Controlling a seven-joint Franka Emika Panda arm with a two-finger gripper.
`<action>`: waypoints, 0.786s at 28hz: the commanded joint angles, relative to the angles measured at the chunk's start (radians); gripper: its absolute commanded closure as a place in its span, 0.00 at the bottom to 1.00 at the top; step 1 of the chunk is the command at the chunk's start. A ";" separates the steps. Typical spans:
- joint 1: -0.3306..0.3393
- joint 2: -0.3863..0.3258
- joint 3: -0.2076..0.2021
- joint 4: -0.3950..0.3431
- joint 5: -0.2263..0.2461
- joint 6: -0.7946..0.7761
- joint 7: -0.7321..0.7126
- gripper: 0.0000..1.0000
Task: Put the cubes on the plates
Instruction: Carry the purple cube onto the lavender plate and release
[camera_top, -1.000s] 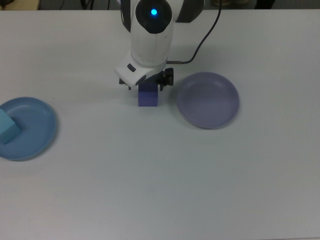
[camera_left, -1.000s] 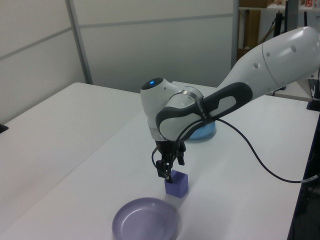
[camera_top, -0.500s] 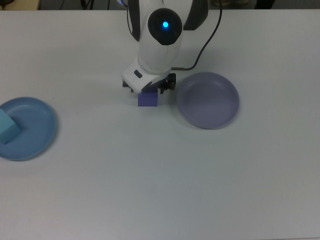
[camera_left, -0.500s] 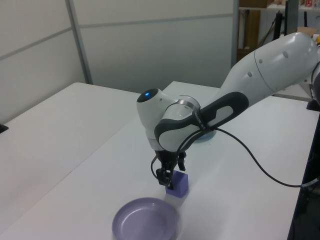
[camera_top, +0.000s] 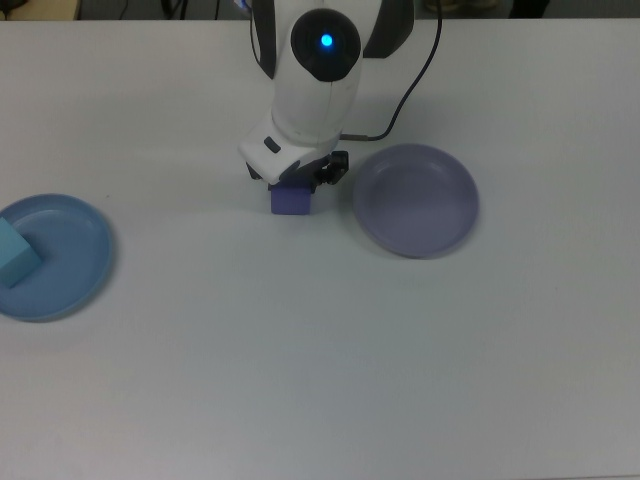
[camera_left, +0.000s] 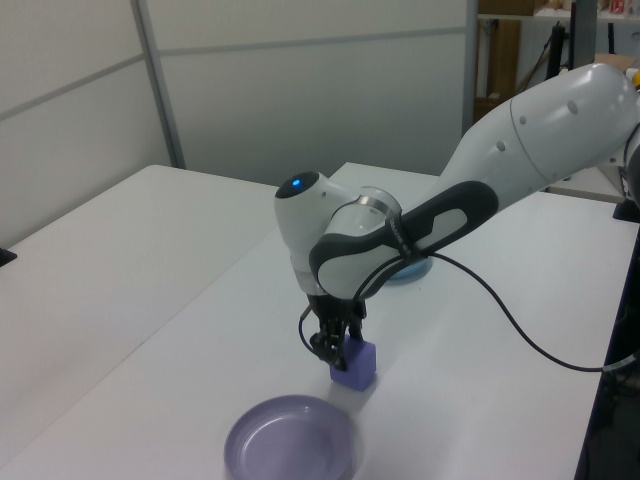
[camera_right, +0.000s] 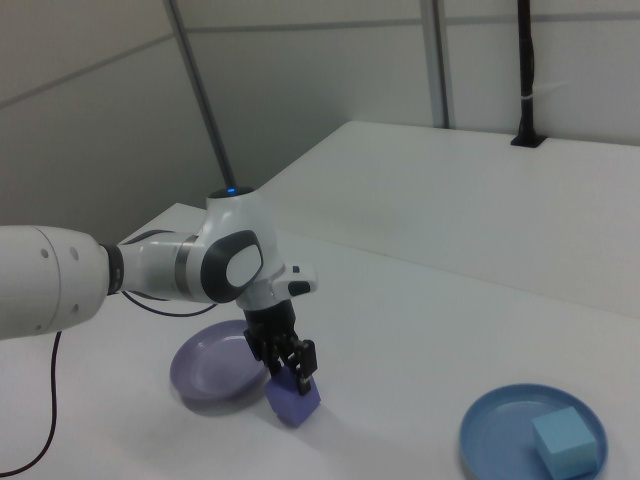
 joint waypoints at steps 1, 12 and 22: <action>0.015 -0.073 -0.002 0.029 0.001 -0.088 0.021 0.99; 0.162 -0.040 0.054 0.090 0.010 -0.090 0.135 0.91; 0.243 0.018 0.057 0.175 -0.021 -0.090 0.284 0.20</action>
